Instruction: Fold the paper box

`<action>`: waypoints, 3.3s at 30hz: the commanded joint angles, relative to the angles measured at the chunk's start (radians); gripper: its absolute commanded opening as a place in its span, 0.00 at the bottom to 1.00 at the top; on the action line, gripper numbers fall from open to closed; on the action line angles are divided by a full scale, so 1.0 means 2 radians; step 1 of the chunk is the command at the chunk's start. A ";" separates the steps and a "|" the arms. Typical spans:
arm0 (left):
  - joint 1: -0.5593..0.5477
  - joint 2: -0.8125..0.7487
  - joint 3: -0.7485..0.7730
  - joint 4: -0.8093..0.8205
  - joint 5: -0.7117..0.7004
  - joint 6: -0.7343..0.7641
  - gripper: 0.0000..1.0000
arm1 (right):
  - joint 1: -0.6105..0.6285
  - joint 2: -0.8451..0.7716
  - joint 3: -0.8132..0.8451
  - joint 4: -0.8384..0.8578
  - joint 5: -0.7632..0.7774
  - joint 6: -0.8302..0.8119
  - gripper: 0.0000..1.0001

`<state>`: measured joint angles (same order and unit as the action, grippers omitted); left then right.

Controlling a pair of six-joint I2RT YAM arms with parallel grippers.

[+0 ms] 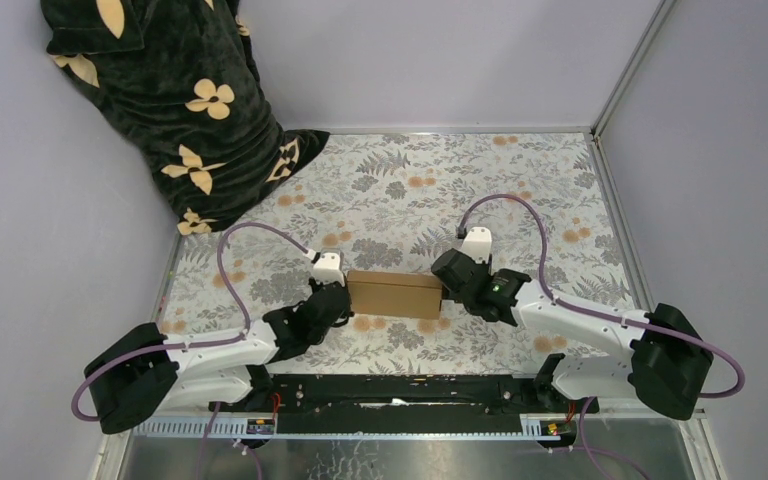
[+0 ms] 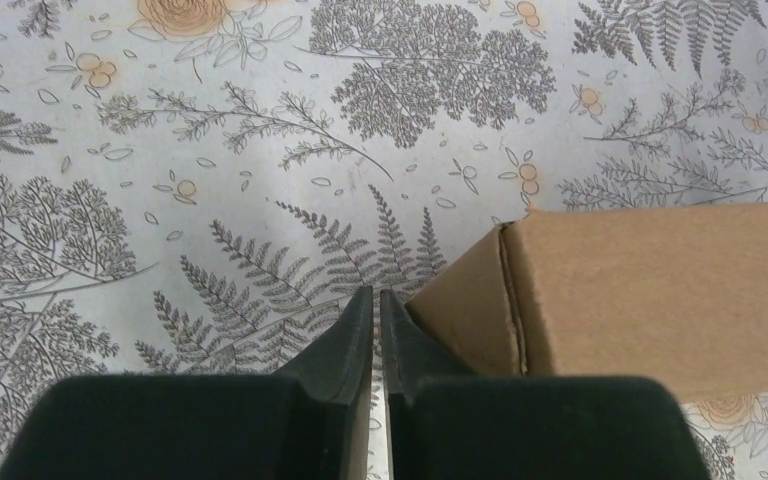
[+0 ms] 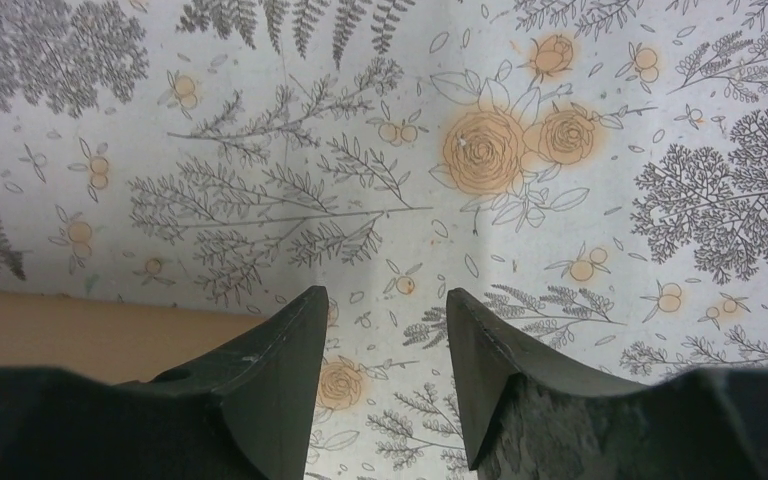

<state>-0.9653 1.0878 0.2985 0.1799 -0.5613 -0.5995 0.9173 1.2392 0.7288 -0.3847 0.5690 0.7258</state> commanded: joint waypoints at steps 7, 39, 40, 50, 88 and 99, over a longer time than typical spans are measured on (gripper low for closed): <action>-0.113 0.002 0.009 0.024 -0.017 -0.072 0.11 | 0.094 0.000 -0.001 0.046 -0.013 0.057 0.55; -0.274 -0.102 0.013 -0.323 -0.001 -0.370 0.42 | 0.226 -0.060 -0.030 -0.119 0.040 0.209 0.69; -0.274 -0.102 0.011 -0.322 0.003 -0.369 0.43 | 0.226 -0.056 -0.027 -0.122 0.038 0.208 0.69; -0.272 -0.030 -0.020 -0.246 0.094 -0.370 0.49 | 0.224 -0.024 -0.013 -0.133 0.008 0.194 0.69; -0.361 -0.095 0.130 -0.536 -0.020 -0.502 0.99 | 0.164 0.023 0.048 -0.064 -0.105 0.066 0.82; -0.325 -0.072 0.098 -0.457 0.000 -0.454 0.82 | 0.241 -0.012 0.013 -0.072 -0.061 0.129 0.77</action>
<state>-1.6199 0.9504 0.5018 -0.7929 -0.5564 -1.5475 1.3460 1.2919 0.7761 -0.5095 0.3904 0.9249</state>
